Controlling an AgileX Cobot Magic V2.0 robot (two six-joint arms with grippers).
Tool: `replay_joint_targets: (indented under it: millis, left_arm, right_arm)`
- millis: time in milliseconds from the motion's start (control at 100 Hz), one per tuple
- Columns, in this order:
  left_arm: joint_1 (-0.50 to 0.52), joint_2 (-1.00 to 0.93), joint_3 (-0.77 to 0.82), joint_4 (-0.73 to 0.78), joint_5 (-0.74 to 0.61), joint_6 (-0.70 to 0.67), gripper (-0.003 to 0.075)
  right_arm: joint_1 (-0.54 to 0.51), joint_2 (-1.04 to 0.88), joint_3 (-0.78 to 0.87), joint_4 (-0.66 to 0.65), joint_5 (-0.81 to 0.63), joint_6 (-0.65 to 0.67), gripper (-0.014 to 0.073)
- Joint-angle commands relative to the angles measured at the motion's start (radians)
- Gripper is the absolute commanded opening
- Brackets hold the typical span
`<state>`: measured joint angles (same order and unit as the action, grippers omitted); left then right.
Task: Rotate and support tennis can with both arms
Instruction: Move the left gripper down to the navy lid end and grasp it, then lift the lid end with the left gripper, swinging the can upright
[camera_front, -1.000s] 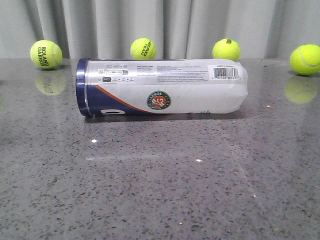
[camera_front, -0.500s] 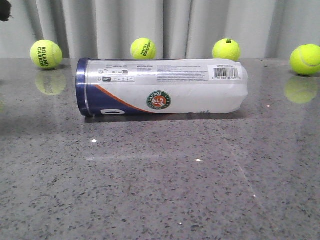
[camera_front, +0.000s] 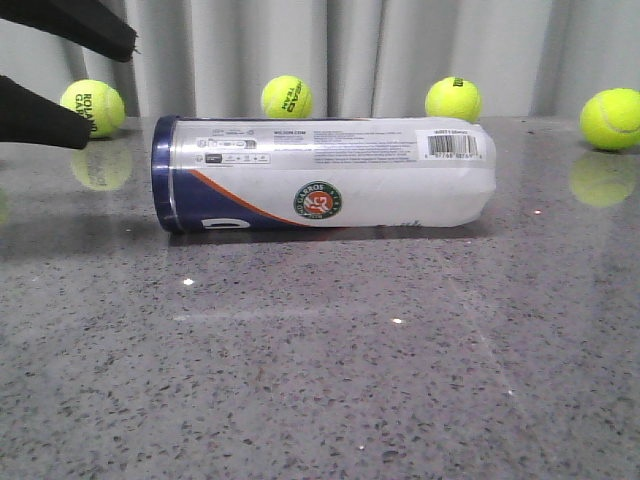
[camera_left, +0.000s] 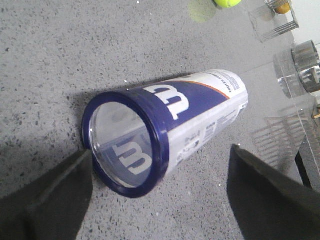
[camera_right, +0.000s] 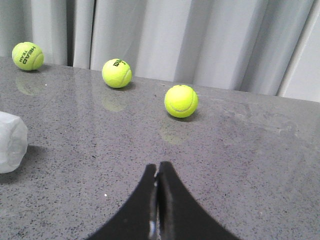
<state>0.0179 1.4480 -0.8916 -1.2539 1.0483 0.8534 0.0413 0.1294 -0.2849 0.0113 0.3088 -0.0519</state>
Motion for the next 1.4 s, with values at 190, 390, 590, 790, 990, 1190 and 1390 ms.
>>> replay_joint_targets:
  millis: [190, 390, 590, 790, 990, 1190, 1390]
  left_arm:
    - [-0.106, 0.048, -0.035, -0.122, 0.036, 0.082, 0.0533]
    - [-0.136, 0.104, -0.035, -0.184, 0.022, 0.088, 0.0533]
    - [-0.164, 0.144, -0.035, -0.263, 0.042, 0.139, 0.0533]
    - [-0.193, 0.181, -0.059, -0.288, 0.051, 0.161, 0.0533]
    - [-0.2, 0.182, -0.086, -0.284, 0.075, 0.163, 0.051]
    - [-0.2, 0.182, -0.086, -0.286, 0.077, 0.163, 0.0284]
    - [-0.2, 0.182, -0.086, -0.286, 0.081, 0.163, 0.0041]
  right_arm:
    - [-0.004, 0.012, -0.026, -0.011, -0.086, -0.007, -0.0069]
    - [-0.004, 0.012, -0.026, -0.011, -0.086, -0.007, -0.0069]
    - [-0.004, 0.012, -0.026, -0.011, -0.086, -0.007, -0.0069]
    - [-0.004, 0.012, -0.026, -0.011, -0.086, -0.007, -0.0069]
    - [-0.004, 0.012, -0.026, -0.011, -0.086, -0.007, -0.0069]
    - [-0.004, 0.012, -0.026, -0.011, -0.086, -0.007, -0.0069]
    - [-0.004, 0.012, -0.026, -0.011, -0.086, -0.007, -0.0069]
